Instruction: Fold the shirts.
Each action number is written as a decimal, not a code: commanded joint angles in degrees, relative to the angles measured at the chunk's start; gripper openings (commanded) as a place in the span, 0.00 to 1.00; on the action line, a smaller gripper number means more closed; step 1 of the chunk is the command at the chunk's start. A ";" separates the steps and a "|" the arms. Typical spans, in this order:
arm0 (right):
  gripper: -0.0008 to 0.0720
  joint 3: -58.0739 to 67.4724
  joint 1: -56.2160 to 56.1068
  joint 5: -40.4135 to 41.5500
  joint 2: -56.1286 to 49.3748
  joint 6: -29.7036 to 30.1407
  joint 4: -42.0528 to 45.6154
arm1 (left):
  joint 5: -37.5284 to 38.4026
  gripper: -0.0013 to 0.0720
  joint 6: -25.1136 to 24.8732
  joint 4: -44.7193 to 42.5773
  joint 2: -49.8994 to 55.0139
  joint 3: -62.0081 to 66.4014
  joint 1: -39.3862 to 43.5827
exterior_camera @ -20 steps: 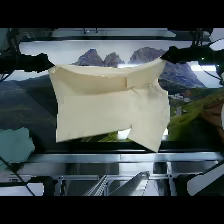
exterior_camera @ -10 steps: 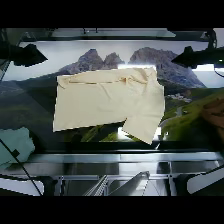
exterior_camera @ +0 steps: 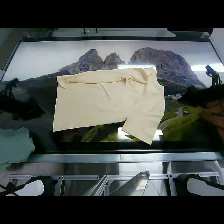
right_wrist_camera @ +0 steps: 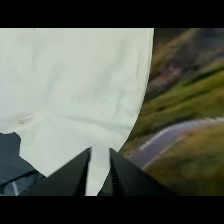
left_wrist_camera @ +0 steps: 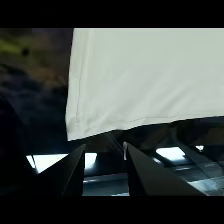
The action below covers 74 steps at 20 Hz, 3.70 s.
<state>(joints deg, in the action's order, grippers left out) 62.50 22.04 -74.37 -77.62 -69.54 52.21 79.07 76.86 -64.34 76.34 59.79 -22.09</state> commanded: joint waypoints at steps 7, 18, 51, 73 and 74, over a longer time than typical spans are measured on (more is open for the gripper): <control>0.52 -9.05 0.28 2.97 1.97 2.27 -10.36 | -4.66 0.38 -4.87 -0.15 12.94 -3.34 2.95; 0.82 -9.05 0.35 0.44 1.99 3.39 -10.88 | 2.56 0.38 -8.04 -0.63 10.27 3.34 0.04; 0.68 -6.91 1.42 10.03 -20.11 8.74 -21.09 | -0.68 0.04 -12.81 6.93 20.39 3.08 1.11; 0.03 8.85 -1.55 -12.17 -13.05 11.63 -27.67 | 14.67 0.04 -15.45 17.14 9.77 15.41 0.83; 0.03 11.34 -0.79 -12.52 -9.46 11.10 -29.22 | 15.85 0.04 -16.48 23.52 6.12 18.23 0.20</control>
<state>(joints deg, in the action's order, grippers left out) 68.66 19.79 -82.30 -93.38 -57.58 27.29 89.08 62.28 -51.96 89.38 71.75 -21.15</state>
